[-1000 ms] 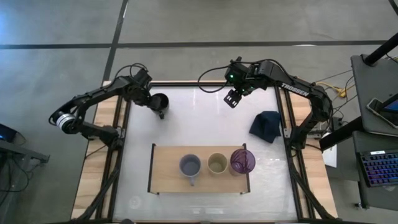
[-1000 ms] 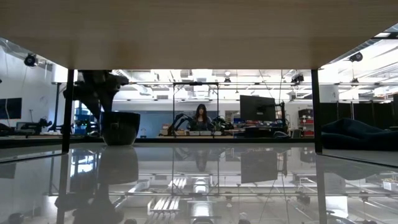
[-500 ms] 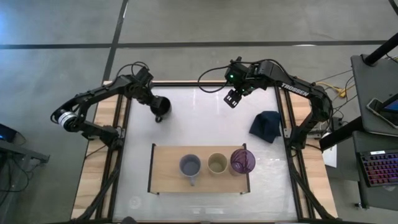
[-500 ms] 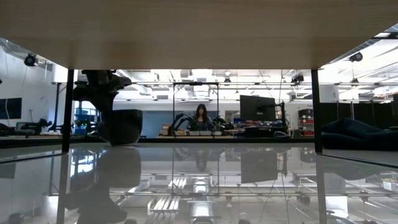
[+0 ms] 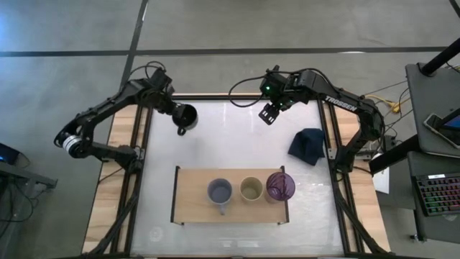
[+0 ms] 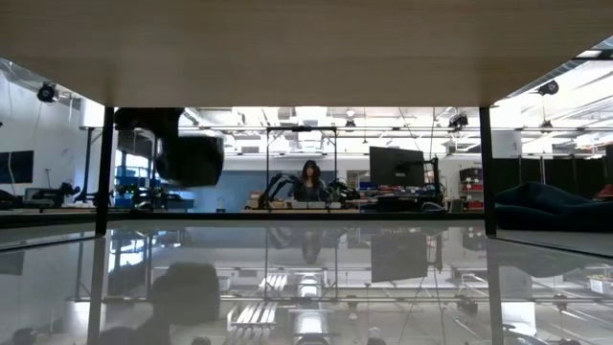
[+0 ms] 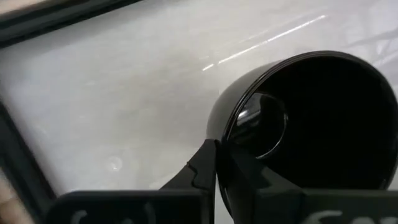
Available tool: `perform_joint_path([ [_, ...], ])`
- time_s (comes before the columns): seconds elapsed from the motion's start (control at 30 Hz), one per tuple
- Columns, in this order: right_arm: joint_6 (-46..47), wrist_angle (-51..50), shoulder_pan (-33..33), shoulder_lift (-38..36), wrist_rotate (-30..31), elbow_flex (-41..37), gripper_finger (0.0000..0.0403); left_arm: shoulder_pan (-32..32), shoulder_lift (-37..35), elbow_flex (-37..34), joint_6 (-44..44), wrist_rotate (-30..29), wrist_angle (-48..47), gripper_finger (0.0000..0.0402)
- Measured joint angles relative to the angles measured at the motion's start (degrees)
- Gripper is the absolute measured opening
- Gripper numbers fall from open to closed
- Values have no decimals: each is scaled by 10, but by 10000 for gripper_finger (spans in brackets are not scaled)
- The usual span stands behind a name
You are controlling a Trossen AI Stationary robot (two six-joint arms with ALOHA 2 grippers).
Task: Stack small to large cups/mugs on shelf
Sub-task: Put the black mug on the shelf
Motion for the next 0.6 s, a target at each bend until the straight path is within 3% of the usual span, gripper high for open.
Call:
perform_joint_path([
  [0.43,-1,0,-7,0,15,0,192,-46,-68,203,-1,8,-253,0],
  [0.6,18,0,-9,0,15,0,192,-97,-103,256,-68,34,-314,0],
])
